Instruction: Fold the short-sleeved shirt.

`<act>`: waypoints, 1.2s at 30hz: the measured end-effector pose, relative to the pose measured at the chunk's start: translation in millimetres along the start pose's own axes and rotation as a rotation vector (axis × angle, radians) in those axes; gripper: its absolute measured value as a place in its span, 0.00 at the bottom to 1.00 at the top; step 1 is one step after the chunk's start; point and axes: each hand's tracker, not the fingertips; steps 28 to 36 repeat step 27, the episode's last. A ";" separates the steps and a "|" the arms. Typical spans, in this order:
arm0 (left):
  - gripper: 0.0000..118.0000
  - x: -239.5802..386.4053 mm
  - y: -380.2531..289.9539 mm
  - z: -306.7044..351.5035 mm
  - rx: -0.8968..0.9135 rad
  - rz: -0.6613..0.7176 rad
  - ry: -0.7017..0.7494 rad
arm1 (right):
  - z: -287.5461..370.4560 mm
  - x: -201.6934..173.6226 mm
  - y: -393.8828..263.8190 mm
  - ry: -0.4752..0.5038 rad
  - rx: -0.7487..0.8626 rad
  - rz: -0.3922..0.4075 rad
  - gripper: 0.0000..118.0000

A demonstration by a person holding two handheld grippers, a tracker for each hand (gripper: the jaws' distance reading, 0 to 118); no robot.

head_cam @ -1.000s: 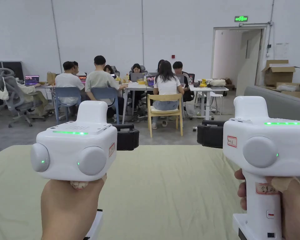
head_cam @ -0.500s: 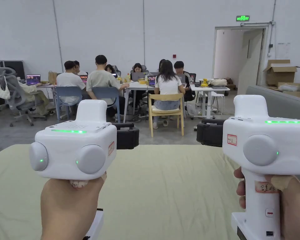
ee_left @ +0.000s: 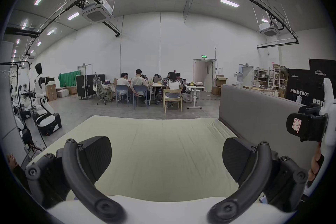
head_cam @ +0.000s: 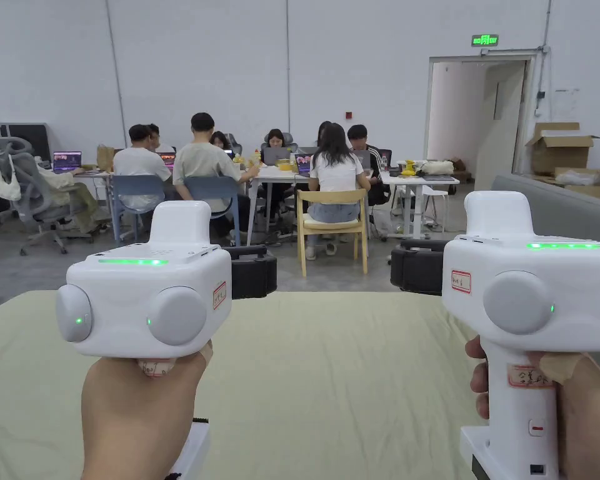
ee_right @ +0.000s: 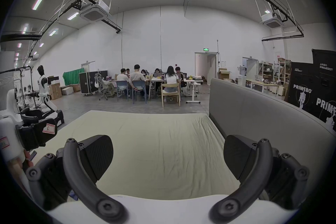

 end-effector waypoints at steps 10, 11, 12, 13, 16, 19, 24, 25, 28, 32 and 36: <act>1.00 -1.7 -1.1 2.4 0.003 -0.010 0.011 | 2.9 -6.1 -1.6 -0.027 0.026 0.036 1.00; 1.00 -2.8 -0.9 2.9 0.006 -0.005 0.013 | 3.2 -8.4 -2.2 -0.036 0.028 0.053 1.00; 1.00 -3.5 -0.6 3.0 0.006 -0.001 0.013 | 4.0 -10.0 -3.0 -0.035 0.030 0.050 1.00; 1.00 -4.0 -0.5 2.8 0.005 -0.001 0.014 | 4.8 -10.4 -3.4 -0.034 0.033 0.050 1.00; 1.00 -4.3 -0.5 1.8 0.002 -0.004 0.020 | 5.8 -12.6 -4.5 -0.033 0.032 0.058 1.00; 1.00 -3.8 -0.8 2.1 0.000 -0.006 0.016 | 5.3 -13.3 -4.5 -0.036 0.030 0.061 1.00; 1.00 -2.3 -0.2 2.1 -0.001 -0.009 0.014 | 5.2 -12.3 -3.8 -0.023 0.021 0.050 1.00; 1.00 -2.1 -0.1 2.2 0.000 -0.008 0.015 | 5.5 -12.0 -3.7 -0.022 0.022 0.048 1.00; 1.00 -1.6 -0.3 2.7 0.001 -0.010 0.016 | 6.8 -10.1 -3.1 -0.017 0.027 0.043 1.00; 1.00 -1.6 -0.3 2.7 0.001 -0.010 0.016 | 6.8 -10.1 -3.1 -0.017 0.027 0.043 1.00; 1.00 -1.6 -0.3 2.7 0.001 -0.010 0.016 | 6.8 -10.1 -3.1 -0.017 0.027 0.043 1.00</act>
